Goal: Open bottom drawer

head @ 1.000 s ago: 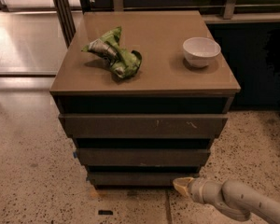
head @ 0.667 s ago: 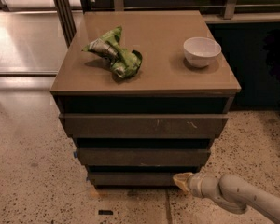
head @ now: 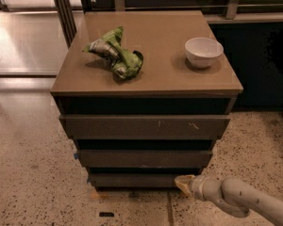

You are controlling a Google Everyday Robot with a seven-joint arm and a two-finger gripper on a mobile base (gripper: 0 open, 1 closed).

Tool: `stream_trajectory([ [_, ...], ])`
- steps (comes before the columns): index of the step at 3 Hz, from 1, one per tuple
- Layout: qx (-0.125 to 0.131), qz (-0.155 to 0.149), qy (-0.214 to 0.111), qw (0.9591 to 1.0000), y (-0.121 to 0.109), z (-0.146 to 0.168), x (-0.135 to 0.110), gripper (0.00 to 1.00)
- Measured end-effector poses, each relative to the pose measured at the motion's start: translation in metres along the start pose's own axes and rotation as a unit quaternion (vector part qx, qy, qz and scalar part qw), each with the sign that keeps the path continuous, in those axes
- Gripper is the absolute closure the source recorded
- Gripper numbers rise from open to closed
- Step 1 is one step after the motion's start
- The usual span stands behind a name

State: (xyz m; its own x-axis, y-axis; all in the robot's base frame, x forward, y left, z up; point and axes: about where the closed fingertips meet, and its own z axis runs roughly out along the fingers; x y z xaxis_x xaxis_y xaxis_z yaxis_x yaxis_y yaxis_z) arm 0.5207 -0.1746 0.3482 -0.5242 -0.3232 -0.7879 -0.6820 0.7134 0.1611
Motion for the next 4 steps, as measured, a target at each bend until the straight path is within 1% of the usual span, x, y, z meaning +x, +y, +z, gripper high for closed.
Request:
stream_trajectory([
  [1,0.024,0.018,-0.007,0.9995,-0.011,0.006,0.014,1.00],
  [2,0.045,0.035,-0.007,0.9983,-0.023,0.018,0.033,1.00],
  [3,0.053,0.046,0.004,0.9975,-0.033,0.031,0.049,1.00],
  [4,0.057,0.038,0.007,0.9976,-0.043,0.047,0.051,1.00],
])
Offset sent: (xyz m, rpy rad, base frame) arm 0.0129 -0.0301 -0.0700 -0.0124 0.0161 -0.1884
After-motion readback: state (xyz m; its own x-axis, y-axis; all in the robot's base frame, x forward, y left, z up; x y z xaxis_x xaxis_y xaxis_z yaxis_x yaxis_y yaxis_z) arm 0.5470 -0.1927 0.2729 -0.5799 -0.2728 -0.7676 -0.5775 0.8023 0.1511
